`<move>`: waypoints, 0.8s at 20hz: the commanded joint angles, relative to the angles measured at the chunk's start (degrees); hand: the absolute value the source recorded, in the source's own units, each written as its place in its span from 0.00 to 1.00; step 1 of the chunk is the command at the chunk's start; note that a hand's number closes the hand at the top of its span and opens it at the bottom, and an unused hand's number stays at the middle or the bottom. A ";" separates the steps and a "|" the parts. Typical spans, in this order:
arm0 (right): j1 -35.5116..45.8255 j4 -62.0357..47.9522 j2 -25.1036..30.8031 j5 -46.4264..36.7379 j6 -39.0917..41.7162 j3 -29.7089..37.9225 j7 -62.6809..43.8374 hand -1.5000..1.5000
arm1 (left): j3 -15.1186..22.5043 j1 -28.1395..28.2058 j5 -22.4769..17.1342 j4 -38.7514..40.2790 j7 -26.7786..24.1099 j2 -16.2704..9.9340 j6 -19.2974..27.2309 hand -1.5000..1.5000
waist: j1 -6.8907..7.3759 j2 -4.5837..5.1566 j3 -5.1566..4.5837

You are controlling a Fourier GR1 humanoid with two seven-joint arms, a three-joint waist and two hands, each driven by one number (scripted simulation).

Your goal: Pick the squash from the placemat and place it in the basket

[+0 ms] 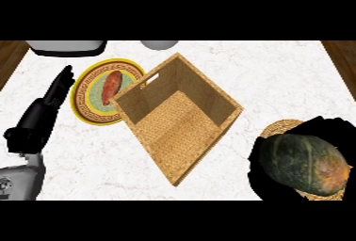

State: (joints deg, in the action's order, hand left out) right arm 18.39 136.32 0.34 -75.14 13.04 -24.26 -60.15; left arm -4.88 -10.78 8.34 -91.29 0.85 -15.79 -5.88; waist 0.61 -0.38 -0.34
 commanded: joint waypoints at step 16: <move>35.55 -33.32 -0.32 23.63 0.85 9.32 -23.52 1.00 | 0.74 -2.45 0.74 2.62 -0.54 0.88 -0.10 0.50 | 1.52 0.42 0.14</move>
State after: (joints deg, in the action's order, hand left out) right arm 48.90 109.16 0.51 -57.20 11.86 -17.13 -69.79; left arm -3.94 -12.62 8.97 -89.59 0.40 -14.99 -6.13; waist 2.30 -0.05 -0.24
